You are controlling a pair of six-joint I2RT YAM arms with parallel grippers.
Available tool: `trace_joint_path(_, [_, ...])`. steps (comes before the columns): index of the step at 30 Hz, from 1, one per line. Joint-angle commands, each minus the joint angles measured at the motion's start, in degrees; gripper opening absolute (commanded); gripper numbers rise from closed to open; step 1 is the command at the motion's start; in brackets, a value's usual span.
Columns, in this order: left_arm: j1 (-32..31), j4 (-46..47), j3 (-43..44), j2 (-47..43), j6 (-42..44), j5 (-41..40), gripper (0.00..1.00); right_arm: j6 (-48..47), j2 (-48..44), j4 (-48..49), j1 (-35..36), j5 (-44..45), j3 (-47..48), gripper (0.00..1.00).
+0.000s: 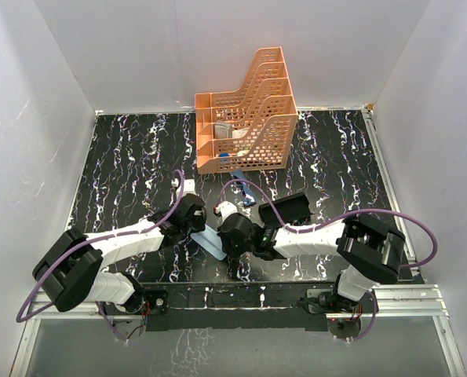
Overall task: Organize the sunglasses
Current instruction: Fold the glasses cleaning cloth at the center of the board.
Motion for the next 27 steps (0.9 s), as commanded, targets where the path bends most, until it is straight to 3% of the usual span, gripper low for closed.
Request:
trace_joint_path(1, [-0.2, -1.6, 0.7, -2.5, -0.5, -2.5, 0.33, 0.0, 0.0, 1.2, 0.6, 1.2, 2.9, 0.0])
trace_joint_path(12, [-0.3, -2.3, 1.2, -2.7, -1.0, -3.8, 0.33, -0.4, 0.5, 0.6, 2.0, 1.5, 3.4, 0.0])
trace_joint_path(27, [-0.1, -3.1, 0.5, -4.4, -1.7, -5.8, 0.34, -0.4, 1.3, 0.2, 4.4, 2.6, 4.2, 0.1])
